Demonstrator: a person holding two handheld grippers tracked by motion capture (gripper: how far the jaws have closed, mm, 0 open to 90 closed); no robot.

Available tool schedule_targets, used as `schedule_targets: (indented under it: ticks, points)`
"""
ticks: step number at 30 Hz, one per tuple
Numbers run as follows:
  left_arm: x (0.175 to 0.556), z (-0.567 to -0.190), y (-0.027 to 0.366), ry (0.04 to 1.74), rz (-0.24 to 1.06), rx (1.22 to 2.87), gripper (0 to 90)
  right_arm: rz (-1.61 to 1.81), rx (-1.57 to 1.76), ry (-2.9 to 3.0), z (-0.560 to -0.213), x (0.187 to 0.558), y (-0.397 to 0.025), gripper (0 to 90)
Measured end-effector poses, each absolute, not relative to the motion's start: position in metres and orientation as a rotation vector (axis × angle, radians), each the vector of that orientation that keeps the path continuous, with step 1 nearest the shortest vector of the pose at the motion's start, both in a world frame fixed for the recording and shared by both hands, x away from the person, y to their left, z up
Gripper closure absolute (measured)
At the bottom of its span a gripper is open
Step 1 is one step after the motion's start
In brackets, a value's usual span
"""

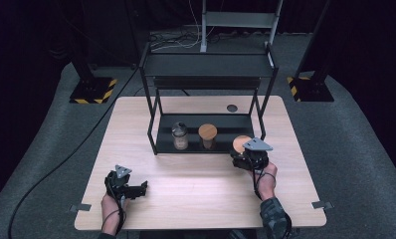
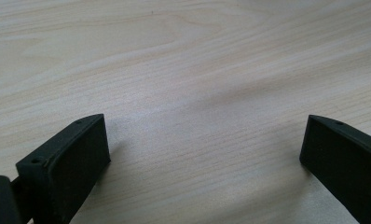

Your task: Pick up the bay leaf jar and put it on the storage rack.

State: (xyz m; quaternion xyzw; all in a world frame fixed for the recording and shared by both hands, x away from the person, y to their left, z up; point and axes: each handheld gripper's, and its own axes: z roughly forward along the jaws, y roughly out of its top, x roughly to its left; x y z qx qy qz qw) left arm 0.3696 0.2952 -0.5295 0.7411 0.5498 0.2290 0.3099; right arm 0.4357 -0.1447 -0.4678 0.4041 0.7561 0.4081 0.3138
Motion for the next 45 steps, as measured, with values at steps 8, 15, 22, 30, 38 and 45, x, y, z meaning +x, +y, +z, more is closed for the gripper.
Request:
schedule_targets:
  ticks: [8,15,22,30,38,45]
  points:
    - [0.370,-0.529,0.295,1.452,0.605,1.958,0.8,1.084,1.076,1.993,-0.469,0.441,-0.144,24.5]
    - [0.370,-0.529,0.295,1.453,0.604,1.957,0.8,1.077,1.077,1.999,-0.470,0.445,-0.143,24.5]
    - [0.370,-0.529,0.295,1.452,0.605,1.958,0.8,1.074,1.080,2.004,-0.472,0.450,-0.141,24.5]
    - [0.370,-0.529,0.295,1.453,0.604,1.957,0.8,1.067,1.081,2.011,-0.473,0.454,-0.140,24.5]
    - [0.370,-0.529,0.295,1.452,0.605,1.958,0.8,1.066,1.088,2.013,-0.475,0.458,-0.139,24.5]
    - [0.370,-0.529,0.295,1.453,0.604,1.957,0.8,1.064,1.097,2.015,-0.475,0.463,-0.140,24.5]
